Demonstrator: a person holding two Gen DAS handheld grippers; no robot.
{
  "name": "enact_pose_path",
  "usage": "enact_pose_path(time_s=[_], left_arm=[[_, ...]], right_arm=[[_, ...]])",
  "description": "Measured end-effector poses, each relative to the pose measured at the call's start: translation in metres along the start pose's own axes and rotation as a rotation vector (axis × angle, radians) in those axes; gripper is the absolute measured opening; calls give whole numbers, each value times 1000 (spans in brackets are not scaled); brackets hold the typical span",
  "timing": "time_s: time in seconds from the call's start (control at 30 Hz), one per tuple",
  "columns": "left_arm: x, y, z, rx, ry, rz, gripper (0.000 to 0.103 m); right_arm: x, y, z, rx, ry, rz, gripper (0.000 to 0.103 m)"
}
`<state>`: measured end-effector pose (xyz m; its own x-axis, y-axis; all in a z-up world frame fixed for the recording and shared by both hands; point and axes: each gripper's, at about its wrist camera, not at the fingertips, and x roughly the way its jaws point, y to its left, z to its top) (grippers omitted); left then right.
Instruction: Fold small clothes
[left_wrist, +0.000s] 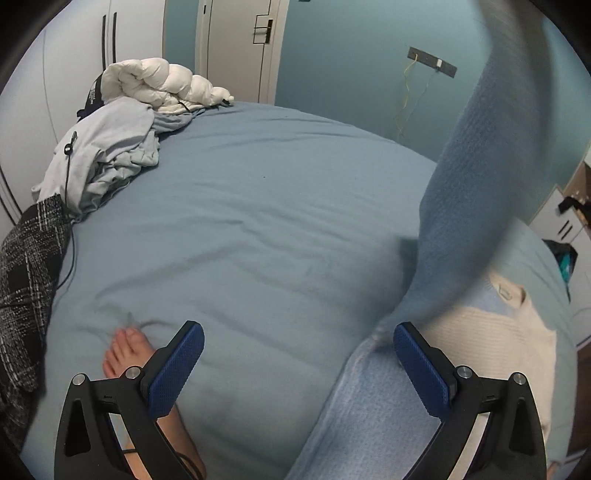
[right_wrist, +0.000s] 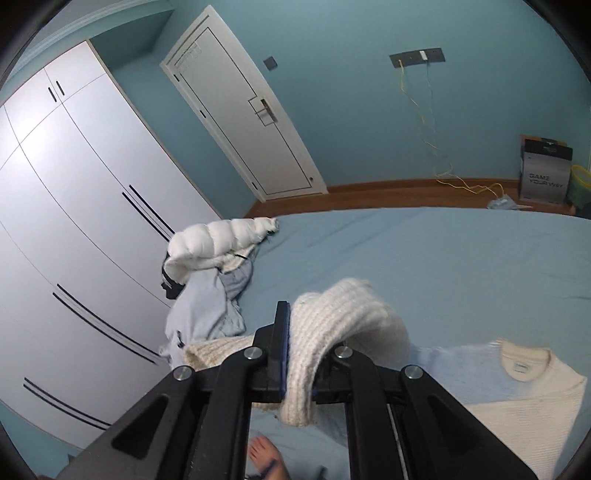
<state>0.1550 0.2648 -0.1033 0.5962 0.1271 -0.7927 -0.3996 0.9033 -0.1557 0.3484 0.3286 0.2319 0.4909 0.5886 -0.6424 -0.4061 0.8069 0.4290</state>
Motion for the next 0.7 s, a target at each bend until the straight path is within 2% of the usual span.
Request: enact_pose_path(time_s=[0.17, 0.33, 0.43, 0.53, 0.57, 0.63, 0.7], left_arm=[[4, 2, 1, 17, 15, -19, 103], [8, 9, 3, 0, 28, -27, 103], [9, 12, 3, -20, 35, -27, 103], [9, 9, 2, -17, 28, -21, 103], [8, 6, 2, -9, 25, -17, 103], [8, 0, 0, 17, 16, -7, 103], [7, -11, -3, 56, 4, 0, 103]], right_arm=[[30, 21, -3, -3, 52, -35, 4], [16, -11, -2, 20, 40, -49, 4], [-15, -42, -2, 11, 62, -81, 4], [-64, -88, -12, 23, 88, -81, 4], [-92, -116, -23, 55, 92, -73, 4], [-121, -150, -38, 84, 112, -86, 4], [-153, -203, -68, 148, 167, -94, 6]])
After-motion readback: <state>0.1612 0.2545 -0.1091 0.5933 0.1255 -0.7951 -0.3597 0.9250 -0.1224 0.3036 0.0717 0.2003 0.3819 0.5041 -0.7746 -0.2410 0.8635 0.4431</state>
